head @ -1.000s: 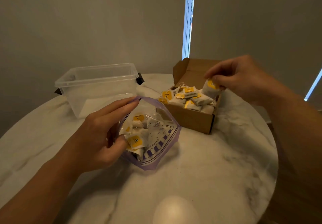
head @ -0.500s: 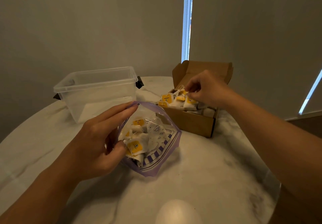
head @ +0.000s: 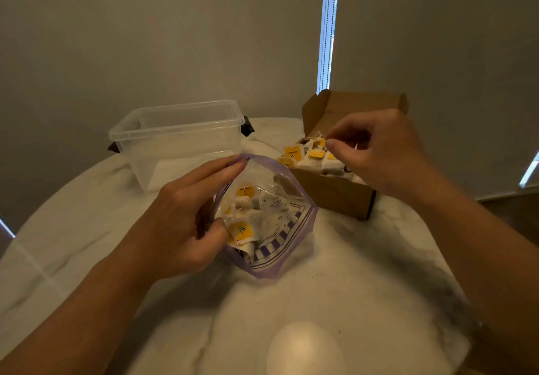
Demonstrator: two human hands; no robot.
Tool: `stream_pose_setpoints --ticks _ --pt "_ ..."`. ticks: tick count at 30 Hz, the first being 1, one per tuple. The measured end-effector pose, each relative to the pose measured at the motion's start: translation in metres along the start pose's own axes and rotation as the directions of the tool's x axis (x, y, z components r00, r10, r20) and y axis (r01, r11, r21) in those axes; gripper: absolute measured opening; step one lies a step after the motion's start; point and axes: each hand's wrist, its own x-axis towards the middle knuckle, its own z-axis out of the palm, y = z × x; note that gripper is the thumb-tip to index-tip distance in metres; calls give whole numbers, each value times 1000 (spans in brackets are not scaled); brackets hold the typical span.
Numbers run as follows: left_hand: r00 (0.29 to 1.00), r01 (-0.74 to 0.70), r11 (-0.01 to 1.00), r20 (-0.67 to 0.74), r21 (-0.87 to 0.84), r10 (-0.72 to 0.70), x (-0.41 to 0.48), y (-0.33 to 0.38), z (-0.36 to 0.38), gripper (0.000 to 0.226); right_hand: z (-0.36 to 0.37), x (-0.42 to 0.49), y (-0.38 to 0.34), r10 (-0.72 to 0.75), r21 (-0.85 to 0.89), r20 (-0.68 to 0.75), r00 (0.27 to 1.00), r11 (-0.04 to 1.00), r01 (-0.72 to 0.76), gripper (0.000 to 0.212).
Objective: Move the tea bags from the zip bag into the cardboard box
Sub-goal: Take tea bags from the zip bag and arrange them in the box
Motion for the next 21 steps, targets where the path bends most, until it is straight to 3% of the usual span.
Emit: stream_pose_setpoints --ticks 2,4,8,12,17,21 --pt "1000 5 1000 2 -3 -5 0 0 0 69 4 -24 -27 -23 153 42 999 988 16 8" --pt "1000 16 1000 5 -17 -16 1 2 0 68 14 -44 -51 -74 230 182 980 973 30 11" --pt "1000 -4 1000 7 -12 4 2 4 0 69 42 -52 -73 -190 92 402 896 982 167 21" --pt "1000 12 1000 6 -7 -12 2 5 -1 71 66 -41 -78 -212 -27 581 786 960 279 30" --pt "1000 23 1000 15 -8 -23 1 4 -1 70 74 -27 -76 -217 -32 677 703 946 322 34" --pt "999 25 1000 32 -4 -25 1 4 -1 69 79 -28 -71 -231 -13 665 710 947 321 35"
